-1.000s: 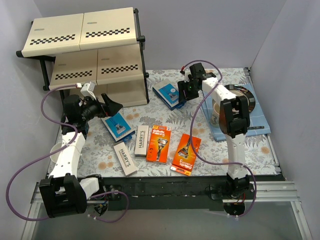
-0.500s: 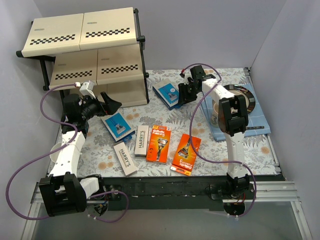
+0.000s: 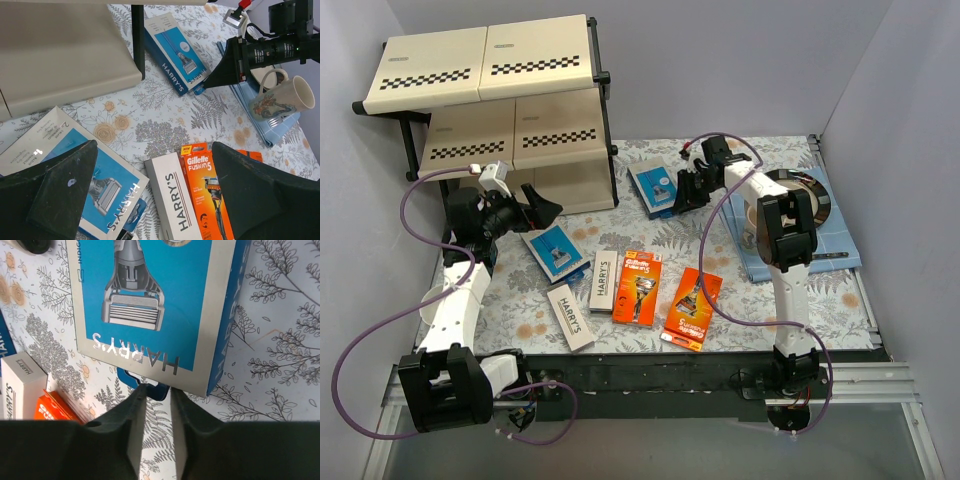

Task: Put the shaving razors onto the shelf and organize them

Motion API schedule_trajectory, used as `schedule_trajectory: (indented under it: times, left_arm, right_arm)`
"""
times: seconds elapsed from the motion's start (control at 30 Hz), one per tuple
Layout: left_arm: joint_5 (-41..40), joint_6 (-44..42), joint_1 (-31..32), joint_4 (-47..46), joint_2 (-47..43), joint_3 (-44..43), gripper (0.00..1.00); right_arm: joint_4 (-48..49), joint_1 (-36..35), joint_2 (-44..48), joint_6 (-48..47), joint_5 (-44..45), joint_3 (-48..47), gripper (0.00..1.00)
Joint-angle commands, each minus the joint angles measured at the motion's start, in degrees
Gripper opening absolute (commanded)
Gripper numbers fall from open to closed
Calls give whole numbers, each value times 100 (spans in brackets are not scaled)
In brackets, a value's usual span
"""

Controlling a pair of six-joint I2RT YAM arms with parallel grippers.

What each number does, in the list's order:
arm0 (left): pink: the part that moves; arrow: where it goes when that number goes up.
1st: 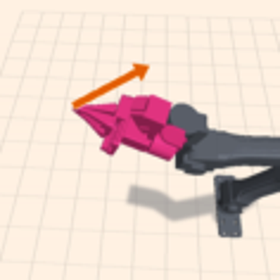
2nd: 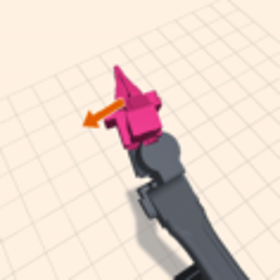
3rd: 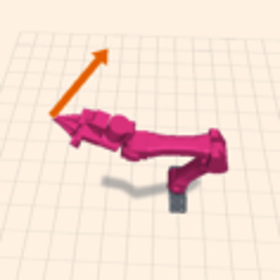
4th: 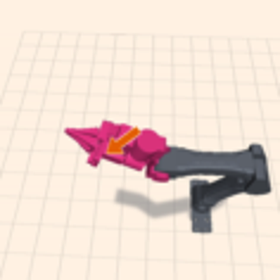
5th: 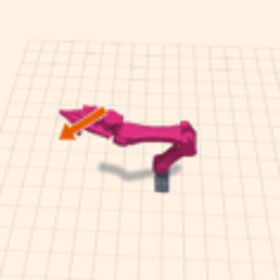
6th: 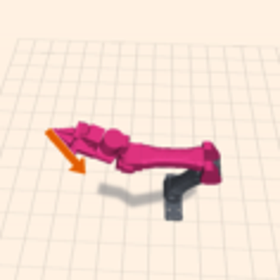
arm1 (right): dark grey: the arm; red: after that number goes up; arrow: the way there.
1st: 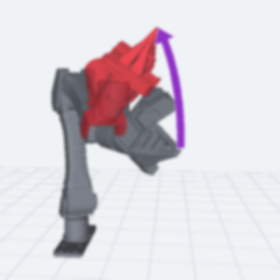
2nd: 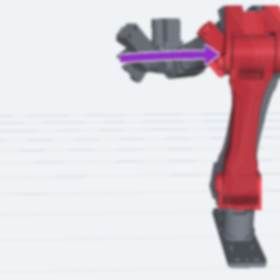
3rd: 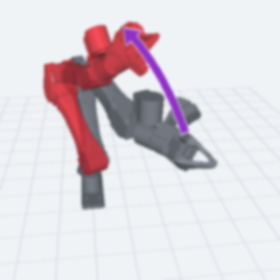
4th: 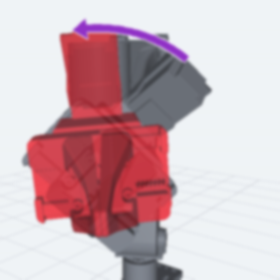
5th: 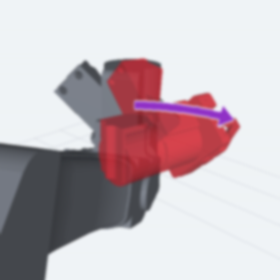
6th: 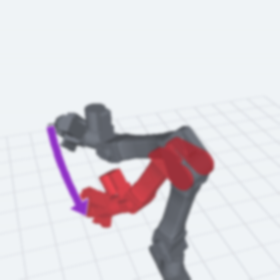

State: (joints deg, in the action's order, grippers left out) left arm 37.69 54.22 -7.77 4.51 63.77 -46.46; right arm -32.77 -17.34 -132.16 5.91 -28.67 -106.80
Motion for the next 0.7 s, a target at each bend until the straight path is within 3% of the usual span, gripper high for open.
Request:
schedule_trajectory:
  times: [0.0, 0.03, 0.17, 0.3, 0.53, 0.57, 0.6, 0.67]
  left_arm:
    - [-113, -157, -23, 41, -40, -188, 98]
    - [-113, -157, -23, 50, -57, -188, 98]
    - [-104, -166, -23, 58, -110, -162, 98]
    - [-17, -148, -14, -20, -171, -118, 98]
    - [28, -34, -14, -337, -391, 128, 98]
    - [19, -34, -14, -346, -444, 189, 98]
    - [19, -43, -23, -346, -479, 207, 98]
    - [19, -43, -23, -320, -532, 277, 98]
  right_arm:
    - [210, 56, 15, 68, -429, 212, 27]
    - [254, 64, 32, 59, -499, 239, 19]
    - [263, 56, 172, 42, -824, 370, 1]
    - [122, 64, 611, -116, -983, 791, 1]
    - [17, 56, 2104, -222, -1124, 2373, 1]
    - [25, 56, 2220, -266, -1011, 2488, 3]
    - [17, 38, 2308, -318, -862, 2472, 22]
    - [-27, -110, 2335, -798, -266, 2061, 34]
